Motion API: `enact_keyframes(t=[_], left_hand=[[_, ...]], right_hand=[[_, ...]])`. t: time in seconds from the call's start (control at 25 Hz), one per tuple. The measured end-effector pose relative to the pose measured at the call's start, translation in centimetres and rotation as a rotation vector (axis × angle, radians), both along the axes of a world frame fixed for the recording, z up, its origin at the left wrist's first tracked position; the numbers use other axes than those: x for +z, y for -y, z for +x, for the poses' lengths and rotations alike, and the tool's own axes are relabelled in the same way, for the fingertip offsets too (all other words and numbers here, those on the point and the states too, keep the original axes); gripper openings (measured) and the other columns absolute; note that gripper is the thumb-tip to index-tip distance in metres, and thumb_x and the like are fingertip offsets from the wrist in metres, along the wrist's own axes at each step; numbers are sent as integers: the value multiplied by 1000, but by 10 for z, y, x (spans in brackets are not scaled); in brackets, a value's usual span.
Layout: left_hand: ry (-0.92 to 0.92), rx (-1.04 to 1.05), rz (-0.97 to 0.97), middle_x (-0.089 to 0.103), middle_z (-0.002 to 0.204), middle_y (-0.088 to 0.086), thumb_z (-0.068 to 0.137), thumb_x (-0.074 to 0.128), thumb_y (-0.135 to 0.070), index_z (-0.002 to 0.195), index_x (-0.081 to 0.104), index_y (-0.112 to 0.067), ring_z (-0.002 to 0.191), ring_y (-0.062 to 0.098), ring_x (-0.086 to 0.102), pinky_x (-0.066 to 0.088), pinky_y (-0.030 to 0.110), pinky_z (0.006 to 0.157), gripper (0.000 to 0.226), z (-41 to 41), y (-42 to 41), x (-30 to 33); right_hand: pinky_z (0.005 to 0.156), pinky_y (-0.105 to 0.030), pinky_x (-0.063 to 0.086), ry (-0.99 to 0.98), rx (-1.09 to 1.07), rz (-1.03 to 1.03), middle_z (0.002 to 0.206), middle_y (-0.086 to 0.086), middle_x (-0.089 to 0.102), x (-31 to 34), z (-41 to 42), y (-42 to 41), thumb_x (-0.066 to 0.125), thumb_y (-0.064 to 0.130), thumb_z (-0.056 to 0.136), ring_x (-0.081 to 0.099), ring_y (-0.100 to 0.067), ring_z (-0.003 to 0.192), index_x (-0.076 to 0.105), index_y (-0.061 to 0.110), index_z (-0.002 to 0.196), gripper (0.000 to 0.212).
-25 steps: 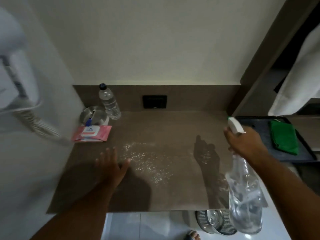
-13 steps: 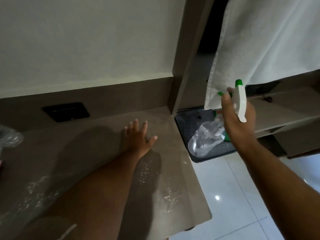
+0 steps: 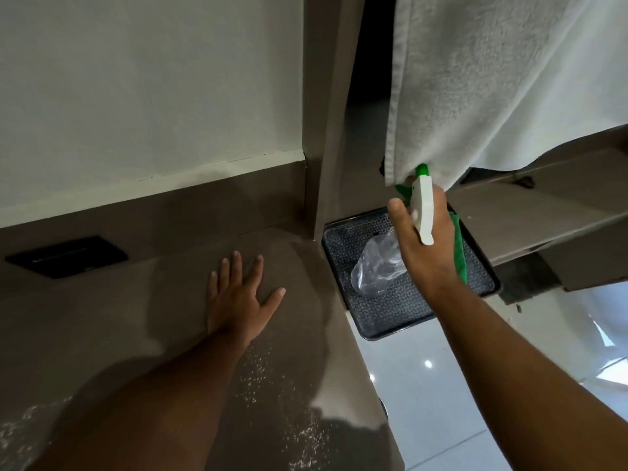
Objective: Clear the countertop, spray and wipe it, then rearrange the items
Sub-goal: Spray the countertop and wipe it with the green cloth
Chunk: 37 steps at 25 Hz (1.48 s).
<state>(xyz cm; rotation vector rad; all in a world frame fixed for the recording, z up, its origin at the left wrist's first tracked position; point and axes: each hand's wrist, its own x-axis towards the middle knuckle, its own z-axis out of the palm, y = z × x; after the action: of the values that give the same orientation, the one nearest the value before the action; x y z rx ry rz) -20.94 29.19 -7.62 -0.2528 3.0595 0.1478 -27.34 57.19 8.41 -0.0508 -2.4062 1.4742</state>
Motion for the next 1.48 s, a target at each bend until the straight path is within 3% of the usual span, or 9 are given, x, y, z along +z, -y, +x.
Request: enact_keyframes(t=[0.12,0.24,0.4,0.6,0.84,0.96,1.16,1.36,1.48], left_hand=[[16,-1,-1,6,164,9,81,12,-83,154,12,-40,150,28,5,4,47,120,84,-2,-1,2],[26,-4,-16,5,164,9,81,9,-83,154,11,-39,150,28,4,4,46,120,86,-1,-4,3],[6,-3,-19,9,164,10,81,10,-85,154,14,-38,150,29,7,7,47,120,86,-1,0,-3],[-42,-2,-28,19,161,13,82,16,-83,152,25,-36,148,32,16,12,49,118,85,-3,0,-12],[-27,3,-34,15,163,11,81,13,-85,153,19,-37,149,30,12,10,48,119,86,-2,1,-10],[-2,2,-17,10,164,10,80,9,-86,153,14,-38,150,29,8,7,47,121,88,-2,-1,-5],[-4,10,8,9,164,10,79,13,-85,153,16,-38,150,29,7,5,47,120,88,1,0,-2],[0,6,49,9,164,8,78,16,-86,152,17,-40,150,27,6,4,46,120,87,0,4,-5],[54,-12,60,4,164,8,78,18,-84,152,14,-41,150,27,2,1,46,120,86,0,9,-3]], right_hand=[[83,-6,45,98,84,82,111,32,50,-18,6,-25,79,53,70,51,12,104,35,34,134,80],[109,-28,39,361,103,205,145,3,44,-73,36,-75,90,40,62,42,-9,133,26,19,149,110],[94,-40,47,606,-242,195,132,-18,55,-123,35,-127,79,20,76,53,-35,121,42,6,137,73],[94,-46,49,977,-511,310,129,-26,54,-159,-20,-151,70,51,79,56,-43,115,45,-1,131,78],[67,-32,55,884,-621,-520,106,-15,64,-142,-33,-149,75,21,78,64,-27,83,56,2,120,51],[46,-27,54,689,-580,-832,94,-13,65,-102,-7,-124,63,12,88,65,-22,74,59,6,97,12],[45,-28,57,693,-541,-878,87,-14,60,-33,75,-72,55,3,92,63,-21,73,53,5,84,9],[51,-28,59,778,-162,-1006,84,-13,62,14,119,-8,55,9,91,66,-20,66,62,5,92,7],[61,-33,60,735,11,-1221,96,-15,68,10,128,32,57,9,88,67,-26,81,65,6,103,17]])
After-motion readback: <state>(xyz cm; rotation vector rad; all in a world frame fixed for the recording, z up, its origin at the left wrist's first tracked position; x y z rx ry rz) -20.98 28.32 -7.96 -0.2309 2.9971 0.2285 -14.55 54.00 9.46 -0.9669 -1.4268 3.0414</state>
